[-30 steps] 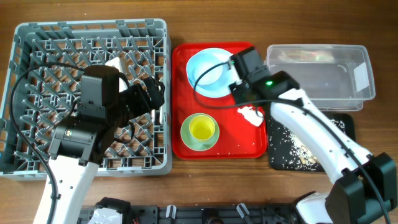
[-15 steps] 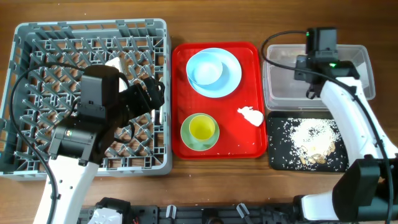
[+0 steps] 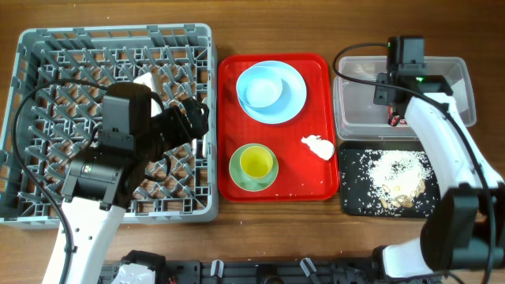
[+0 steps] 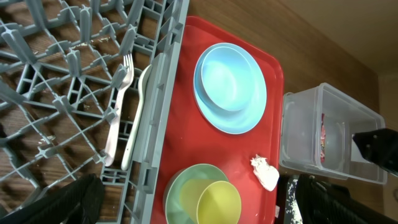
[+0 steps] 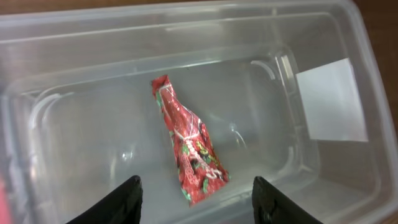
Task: Sort waste into correct bins and load items into the dishwasher rack
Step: 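Grasp the crumpled white tissue with the right gripper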
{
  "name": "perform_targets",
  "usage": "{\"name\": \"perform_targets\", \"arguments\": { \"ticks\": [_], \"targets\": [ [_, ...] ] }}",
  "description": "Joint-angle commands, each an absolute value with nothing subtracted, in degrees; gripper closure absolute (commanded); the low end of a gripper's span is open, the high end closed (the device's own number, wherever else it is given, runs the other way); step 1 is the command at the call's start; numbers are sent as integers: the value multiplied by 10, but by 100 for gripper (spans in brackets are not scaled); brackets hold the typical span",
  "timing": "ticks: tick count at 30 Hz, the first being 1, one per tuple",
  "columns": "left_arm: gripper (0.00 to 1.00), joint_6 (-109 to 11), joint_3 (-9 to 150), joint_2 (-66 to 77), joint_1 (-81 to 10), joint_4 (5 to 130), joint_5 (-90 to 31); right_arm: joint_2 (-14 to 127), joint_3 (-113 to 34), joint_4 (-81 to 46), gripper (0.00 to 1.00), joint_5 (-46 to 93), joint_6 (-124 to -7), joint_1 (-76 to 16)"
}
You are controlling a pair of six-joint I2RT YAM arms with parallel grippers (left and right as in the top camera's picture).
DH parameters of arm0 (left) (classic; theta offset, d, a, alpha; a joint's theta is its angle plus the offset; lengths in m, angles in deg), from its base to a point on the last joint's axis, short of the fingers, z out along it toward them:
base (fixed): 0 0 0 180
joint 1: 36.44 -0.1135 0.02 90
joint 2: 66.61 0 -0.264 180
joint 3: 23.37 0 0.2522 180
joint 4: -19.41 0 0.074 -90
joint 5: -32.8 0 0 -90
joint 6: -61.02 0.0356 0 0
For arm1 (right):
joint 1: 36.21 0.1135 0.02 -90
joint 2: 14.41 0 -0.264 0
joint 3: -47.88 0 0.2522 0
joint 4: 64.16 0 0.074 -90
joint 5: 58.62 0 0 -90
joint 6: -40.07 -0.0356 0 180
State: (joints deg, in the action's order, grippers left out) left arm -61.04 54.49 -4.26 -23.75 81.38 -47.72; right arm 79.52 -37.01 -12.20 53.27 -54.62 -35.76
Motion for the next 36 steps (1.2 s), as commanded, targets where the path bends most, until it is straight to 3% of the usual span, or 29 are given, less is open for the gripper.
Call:
{"name": "perform_targets", "arguments": {
  "ticks": [1, 3, 5, 10, 15, 22, 36],
  "targets": [
    [0, -606, 550, -43, -240, 813, -479, 692, -414, -99, 39, 358, -540, -333],
    [0, -606, 550, -43, -240, 813, -479, 645, -414, -39, 37, 178, -449, -309],
    [0, -606, 550, -43, -240, 813, -479, 627, -414, 33, 40, 134, -409, -283],
    [0, -606, 550, -43, -240, 813, -479, 647, -390, 123, 44, 188, -410, -207],
    [0, -606, 550, -43, -240, 813, -479, 708, -347, 116, 44, 318, -434, -134],
    [0, -606, 550, -43, -240, 813, -479, 855, -344, 71, 43, 427, -432, -119],
    [0, -606, 550, -43, -240, 813, -479, 938, -343, -18, 44, 350, -394, -119]
  ]
}}
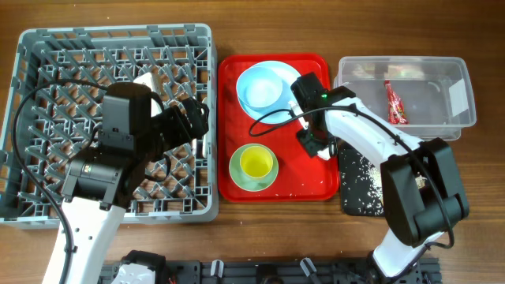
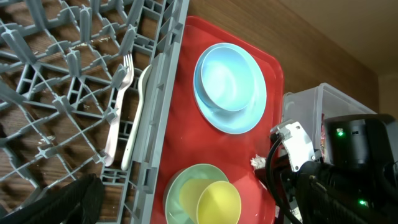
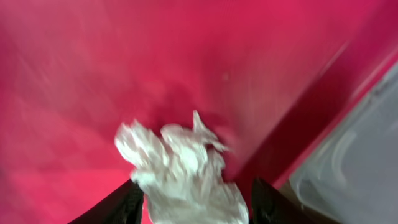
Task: Sort waste into correct bins and load items into the dishwasher rack
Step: 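Grasp the crumpled white tissue with the right gripper, then drop the tissue into the clear bin and retract the right arm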
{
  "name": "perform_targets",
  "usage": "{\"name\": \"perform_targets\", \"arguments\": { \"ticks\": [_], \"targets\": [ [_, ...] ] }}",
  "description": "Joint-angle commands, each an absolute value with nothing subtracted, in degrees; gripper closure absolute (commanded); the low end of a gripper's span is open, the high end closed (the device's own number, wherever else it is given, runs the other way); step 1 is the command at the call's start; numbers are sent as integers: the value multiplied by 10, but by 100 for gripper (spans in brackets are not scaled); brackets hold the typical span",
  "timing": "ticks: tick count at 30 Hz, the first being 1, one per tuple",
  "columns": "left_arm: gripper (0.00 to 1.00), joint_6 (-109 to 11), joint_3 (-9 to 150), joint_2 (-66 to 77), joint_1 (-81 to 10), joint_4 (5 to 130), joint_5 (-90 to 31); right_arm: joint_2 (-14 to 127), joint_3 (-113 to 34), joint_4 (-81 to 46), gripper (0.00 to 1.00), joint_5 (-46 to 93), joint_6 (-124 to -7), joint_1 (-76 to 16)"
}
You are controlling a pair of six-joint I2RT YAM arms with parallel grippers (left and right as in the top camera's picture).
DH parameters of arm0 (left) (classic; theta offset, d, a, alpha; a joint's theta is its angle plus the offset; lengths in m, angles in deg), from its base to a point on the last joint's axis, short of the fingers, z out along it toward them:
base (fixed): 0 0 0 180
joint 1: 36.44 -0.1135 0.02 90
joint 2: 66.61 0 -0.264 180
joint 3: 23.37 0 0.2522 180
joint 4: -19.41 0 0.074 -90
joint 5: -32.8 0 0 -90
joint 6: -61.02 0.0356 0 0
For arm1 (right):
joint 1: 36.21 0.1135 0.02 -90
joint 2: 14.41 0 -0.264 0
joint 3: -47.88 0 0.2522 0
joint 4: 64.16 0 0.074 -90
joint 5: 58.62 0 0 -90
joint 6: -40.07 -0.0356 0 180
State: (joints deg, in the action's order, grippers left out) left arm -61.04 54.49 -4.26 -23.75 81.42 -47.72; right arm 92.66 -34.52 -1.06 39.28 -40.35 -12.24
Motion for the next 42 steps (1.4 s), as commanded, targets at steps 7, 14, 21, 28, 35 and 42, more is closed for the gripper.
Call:
{"name": "perform_targets", "arguments": {
  "ticks": [7, 14, 21, 28, 35, 42],
  "targets": [
    [0, -606, 550, -43, -240, 813, -479, 938, -293, -25, 43, 370, -394, -119],
    [0, -606, 550, -43, -240, 813, -479, 938, -292, -36, 69, 360, -411, -119],
    [0, -606, 550, -43, -240, 813, -479, 906, -421, 58, 94, 302, -431, -127],
    [0, -606, 550, -43, -240, 813, -479, 815, -502, -2, 96, 388, -516, -221],
    [0, -606, 550, -43, -240, 813, -479, 836, -490, -9, 62, 363, -530, -354],
    [0, -606, 550, -43, -240, 813, -479, 819, -511, 6, 31, 358, -530, -371]
  ]
}}
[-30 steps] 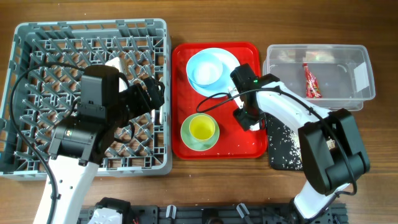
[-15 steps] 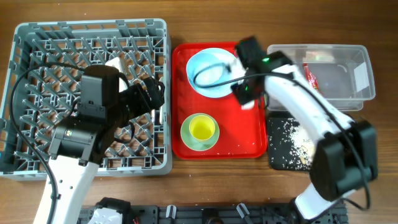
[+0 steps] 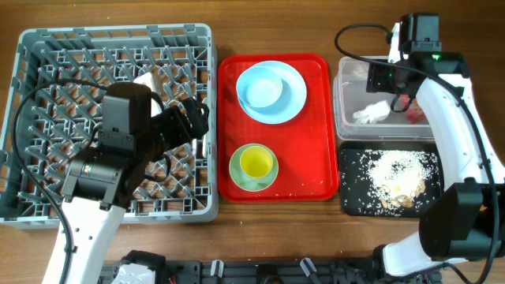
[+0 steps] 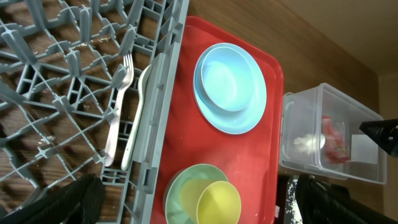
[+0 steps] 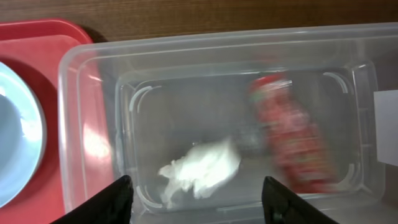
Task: Sort waste into correct bins and load items into the dishwasher rack
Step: 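Drop the tissue into the clear bin and retract the right arm, then reach the left gripper to the yellow cup on the red tray and grasp it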
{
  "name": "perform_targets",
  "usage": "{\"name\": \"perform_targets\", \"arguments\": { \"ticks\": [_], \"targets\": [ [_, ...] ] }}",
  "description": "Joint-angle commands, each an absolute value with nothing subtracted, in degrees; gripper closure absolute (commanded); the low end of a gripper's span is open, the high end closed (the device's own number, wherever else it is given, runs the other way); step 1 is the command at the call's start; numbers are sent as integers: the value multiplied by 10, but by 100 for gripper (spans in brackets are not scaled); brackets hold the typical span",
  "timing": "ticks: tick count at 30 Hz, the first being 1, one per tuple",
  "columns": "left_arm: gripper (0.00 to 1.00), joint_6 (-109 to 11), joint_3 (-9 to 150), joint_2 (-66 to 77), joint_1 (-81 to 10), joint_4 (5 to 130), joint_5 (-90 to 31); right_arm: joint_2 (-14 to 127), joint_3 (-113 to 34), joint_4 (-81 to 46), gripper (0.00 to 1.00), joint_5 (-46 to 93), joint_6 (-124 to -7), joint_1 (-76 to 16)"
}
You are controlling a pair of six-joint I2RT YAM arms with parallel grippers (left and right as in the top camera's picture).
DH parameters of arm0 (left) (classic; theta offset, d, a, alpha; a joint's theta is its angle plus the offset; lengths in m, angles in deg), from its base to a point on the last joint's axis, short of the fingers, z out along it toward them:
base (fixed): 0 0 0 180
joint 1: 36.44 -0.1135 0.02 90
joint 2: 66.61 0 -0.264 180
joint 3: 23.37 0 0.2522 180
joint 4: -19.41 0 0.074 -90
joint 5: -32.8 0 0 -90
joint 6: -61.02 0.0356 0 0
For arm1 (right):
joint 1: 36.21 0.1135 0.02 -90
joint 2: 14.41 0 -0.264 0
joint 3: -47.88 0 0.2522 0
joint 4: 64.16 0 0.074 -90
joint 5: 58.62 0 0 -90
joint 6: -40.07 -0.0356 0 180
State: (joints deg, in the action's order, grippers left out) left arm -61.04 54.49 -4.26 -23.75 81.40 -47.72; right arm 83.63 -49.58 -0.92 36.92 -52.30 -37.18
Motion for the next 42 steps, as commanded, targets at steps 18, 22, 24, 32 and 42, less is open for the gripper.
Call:
{"name": "perform_targets", "arguments": {
  "ticks": [18, 22, 24, 32, 42],
  "targets": [
    [0, -606, 550, -43, -240, 813, -479, 104, -526, 97, 0, 306, -544, -370],
    [0, -606, 550, -43, -240, 813, -479, 71, -526, 104, 0, 298, -548, -370],
    [0, -606, 550, -43, -240, 813, -479, 71, -525, 115, 0, 298, -548, -370],
    [0, -614, 550, -43, -240, 762, -478, 71, -525, 341, 0, 298, -548, -370],
    [67, -609, 550, 0, -95, 794, -409, 71, -520, 410, 0, 298, -548, -370]
  ]
}}
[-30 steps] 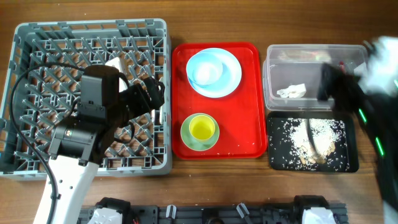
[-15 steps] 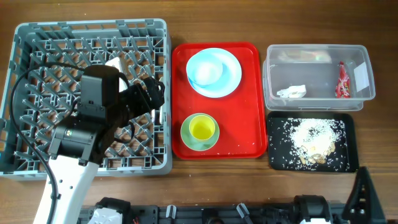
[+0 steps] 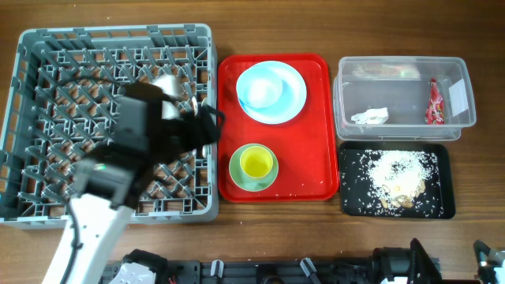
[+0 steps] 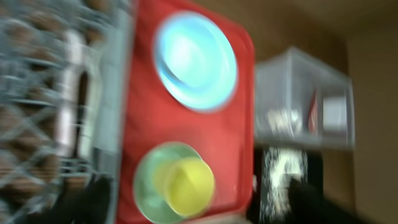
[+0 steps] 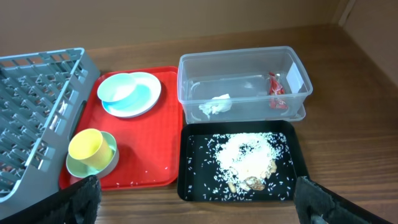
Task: Sort waste into correct bins and load items into the dishwasher rack
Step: 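Reach the left gripper to the yellow cup on the red tray and grasp it, then lift the yellow cup with the left gripper and carry it over the rack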
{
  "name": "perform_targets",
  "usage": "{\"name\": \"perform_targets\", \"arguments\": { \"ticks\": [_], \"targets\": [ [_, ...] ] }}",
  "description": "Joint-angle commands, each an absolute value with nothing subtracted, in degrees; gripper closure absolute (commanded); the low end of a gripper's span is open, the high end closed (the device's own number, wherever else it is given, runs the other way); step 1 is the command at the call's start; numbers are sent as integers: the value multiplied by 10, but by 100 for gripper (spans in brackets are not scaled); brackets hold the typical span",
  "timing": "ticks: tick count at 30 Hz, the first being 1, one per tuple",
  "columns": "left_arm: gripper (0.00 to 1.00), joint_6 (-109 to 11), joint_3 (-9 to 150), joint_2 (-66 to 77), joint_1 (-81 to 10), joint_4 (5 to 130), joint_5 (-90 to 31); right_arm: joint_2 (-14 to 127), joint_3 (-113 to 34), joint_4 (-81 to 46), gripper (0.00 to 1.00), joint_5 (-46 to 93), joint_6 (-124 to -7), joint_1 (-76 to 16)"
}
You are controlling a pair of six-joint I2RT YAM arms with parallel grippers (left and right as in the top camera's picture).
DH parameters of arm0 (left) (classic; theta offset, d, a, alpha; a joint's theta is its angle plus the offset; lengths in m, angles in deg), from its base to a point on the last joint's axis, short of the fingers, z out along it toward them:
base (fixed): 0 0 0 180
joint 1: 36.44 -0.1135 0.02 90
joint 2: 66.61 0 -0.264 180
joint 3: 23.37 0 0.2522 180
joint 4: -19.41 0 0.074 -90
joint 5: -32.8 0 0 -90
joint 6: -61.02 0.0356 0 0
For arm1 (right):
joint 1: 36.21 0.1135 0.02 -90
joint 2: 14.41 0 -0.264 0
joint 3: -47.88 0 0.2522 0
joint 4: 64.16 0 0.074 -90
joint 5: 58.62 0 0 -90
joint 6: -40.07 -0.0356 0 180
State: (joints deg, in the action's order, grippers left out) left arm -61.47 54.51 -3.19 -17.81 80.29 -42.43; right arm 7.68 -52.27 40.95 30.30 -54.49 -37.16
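Note:
On the red tray [image 3: 312, 158] a blue bowl [image 3: 260, 87] sits on a blue plate [image 3: 293, 99]. A yellow cup [image 3: 254, 163] stands in a green bowl [image 3: 237, 180]. The clear bin [image 3: 341, 95] holds a crumpled white tissue [image 3: 371, 117] and a red wrapper [image 3: 432, 101]. The grey dishwasher rack [image 3: 31, 47] is at the left. My left gripper [image 3: 209, 126] hangs at the rack's right edge; its wrist view is blurred, with the fingers wide apart and the gripper [image 4: 199, 199] open above the cup. My right gripper [image 5: 196, 190] is open, pulled back at the table's front, and does not show in the overhead view.
A black tray [image 3: 351, 201] with rice and food scraps lies below the clear bin. Blurred cutlery [image 4: 68, 87] lies in the rack by its right wall. Bare wood runs along the table's front edge.
My right arm has left the clear bin and is now back at the table's front, out of the overhead view. My left arm has shifted right toward the red tray.
The right gripper was open over the clear bin holding the wrapper, with the tissue on the red tray. Then it was down at the tissue. Then the tissue lay in the bin under the open gripper. Now the right arm is withdrawn and the left has moved.

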Motion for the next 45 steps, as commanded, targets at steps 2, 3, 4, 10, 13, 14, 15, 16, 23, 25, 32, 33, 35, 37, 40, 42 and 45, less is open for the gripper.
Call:
{"name": "perform_targets", "arguments": {
  "ticks": [2, 3, 4, 10, 13, 14, 15, 16, 23, 25, 32, 33, 35, 37, 40, 42, 45],
  "targets": [
    [73, -610, 550, 34, -27, 778, -448, 71, -520, 410, 0, 298, -548, -370],
    [73, -610, 550, 51, 1, 771, -470, 71, -520, 410, 0, 298, -548, -370],
    [73, -610, 550, 65, 21, 766, -487, 71, -520, 410, 0, 298, -548, -370],
    [62, -610, 550, 160, 134, 687, -524, 71, -520, 410, 0, 298, -548, -370],
    [77, -609, 550, 173, 157, 675, -547, 71, -520, 410, 0, 298, -548, -370],
    [83, -609, 550, 176, 163, 680, -573, 71, -520, 410, 0, 298, -548, -370],
    [85, -609, 550, 178, 168, 691, -610, 71, -520, 410, 1, 298, -548, -370],
    [85, -609, 550, 181, 171, 702, -639, 71, -520, 410, 0, 298, -548, -370],
    [85, -610, 550, 225, 175, 754, -656, 71, -520, 410, 0, 298, -548, -370],
    [83, -610, 550, 240, 175, 755, -657, 71, -520, 409, 0, 298, -548, -370],
    [83, -610, 550, 288, 175, 755, -658, 71, -520, 410, 0, 298, -548, -370],
    [83, -610, 550, 294, 175, 756, -658, 71, -520, 410, 0, 298, -548, -370],
    [83, -610, 550, 301, 175, 760, -658, 71, -520, 410, 0, 298, -548, -370],
    [90, -610, 550, 302, 175, 762, -658, 71, -520, 410, 0, 298, -548, -370],
    [96, -610, 550, 300, 173, 760, -663, 71, -520, 410, 0, 298, -548, -370],
    [96, -609, 550, 295, 173, 762, -680, 71, -520, 410, 0, 298, -548, -370],
    [96, -607, 564, 273, 173, 778, -696, 71, -520, 410, 0, 298, -548, -370]
  ]
}}
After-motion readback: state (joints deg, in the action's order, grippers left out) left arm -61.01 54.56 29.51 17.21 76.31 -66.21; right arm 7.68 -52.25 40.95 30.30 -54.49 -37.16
